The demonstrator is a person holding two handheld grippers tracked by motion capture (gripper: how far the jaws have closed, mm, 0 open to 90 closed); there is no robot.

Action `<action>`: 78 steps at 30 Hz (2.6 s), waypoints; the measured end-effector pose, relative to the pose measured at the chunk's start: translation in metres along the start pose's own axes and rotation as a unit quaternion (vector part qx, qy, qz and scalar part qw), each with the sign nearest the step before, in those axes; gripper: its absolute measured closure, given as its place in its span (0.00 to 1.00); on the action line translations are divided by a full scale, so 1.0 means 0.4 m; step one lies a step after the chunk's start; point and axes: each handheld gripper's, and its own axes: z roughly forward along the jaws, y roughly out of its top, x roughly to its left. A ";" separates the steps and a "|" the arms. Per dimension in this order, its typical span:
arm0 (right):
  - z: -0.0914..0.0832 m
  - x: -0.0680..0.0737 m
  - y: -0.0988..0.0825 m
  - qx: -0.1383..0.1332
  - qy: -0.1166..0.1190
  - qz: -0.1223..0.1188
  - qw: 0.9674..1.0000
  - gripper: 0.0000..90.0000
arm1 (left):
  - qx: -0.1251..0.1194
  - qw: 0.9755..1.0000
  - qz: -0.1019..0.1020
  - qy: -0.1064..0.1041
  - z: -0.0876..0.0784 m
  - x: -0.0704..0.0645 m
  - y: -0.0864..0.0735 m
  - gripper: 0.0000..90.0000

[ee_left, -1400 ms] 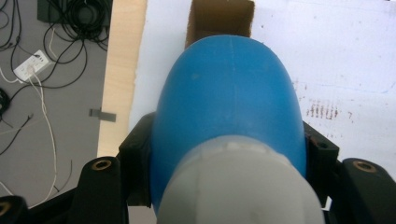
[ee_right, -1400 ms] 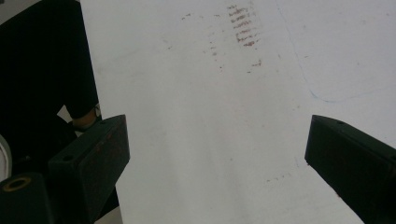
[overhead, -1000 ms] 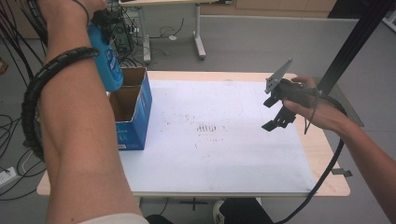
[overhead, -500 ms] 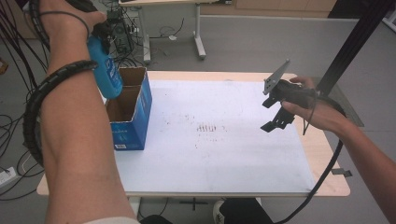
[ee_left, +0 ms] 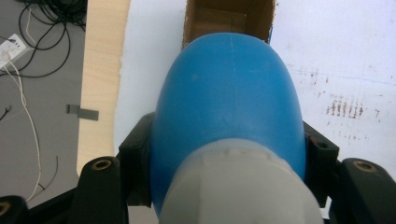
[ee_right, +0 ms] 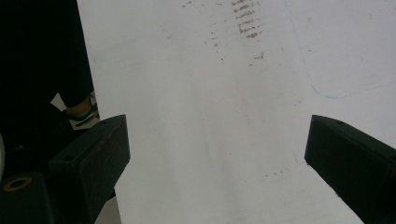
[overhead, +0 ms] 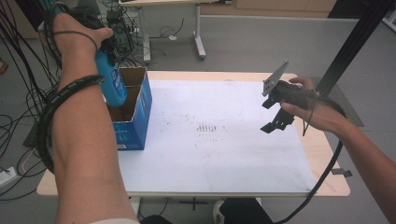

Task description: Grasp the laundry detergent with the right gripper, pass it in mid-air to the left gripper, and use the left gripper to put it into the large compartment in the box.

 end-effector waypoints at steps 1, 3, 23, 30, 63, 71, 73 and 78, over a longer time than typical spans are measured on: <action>0.001 0.000 0.000 0.000 0.000 -0.001 1.000 0.07 | 0.000 1.000 0.000 0.000 0.006 0.000 0.000 0.42; 0.002 -0.001 0.001 0.002 -0.001 -0.002 1.000 0.07 | 0.002 1.000 0.004 0.001 0.019 -0.001 0.000 0.42; 0.012 0.000 0.005 0.011 -0.002 -0.006 1.000 0.07 | 0.019 1.000 0.016 0.002 0.126 -0.008 -0.009 0.42; 0.015 0.002 0.006 0.014 -0.005 -0.007 1.000 0.07 | 0.021 0.999 0.026 0.007 0.160 -0.012 -0.016 0.42; 0.038 -0.002 0.006 0.029 -0.007 -0.009 1.000 0.07 | 0.035 0.998 0.047 0.007 0.350 -0.029 -0.042 0.42; 0.045 -0.004 0.003 0.031 -0.004 -0.009 0.999 0.07 | 0.036 0.998 0.051 0.011 0.376 -0.032 -0.045 0.42; 0.045 -0.004 0.003 0.031 -0.004 -0.008 0.999 0.07 | 0.036 0.998 0.053 0.013 0.381 -0.033 -0.046 0.42; 0.045 -0.005 0.001 0.032 -0.004 -0.009 0.999 0.08 | 0.039 0.998 0.056 0.013 0.397 -0.030 -0.051 0.42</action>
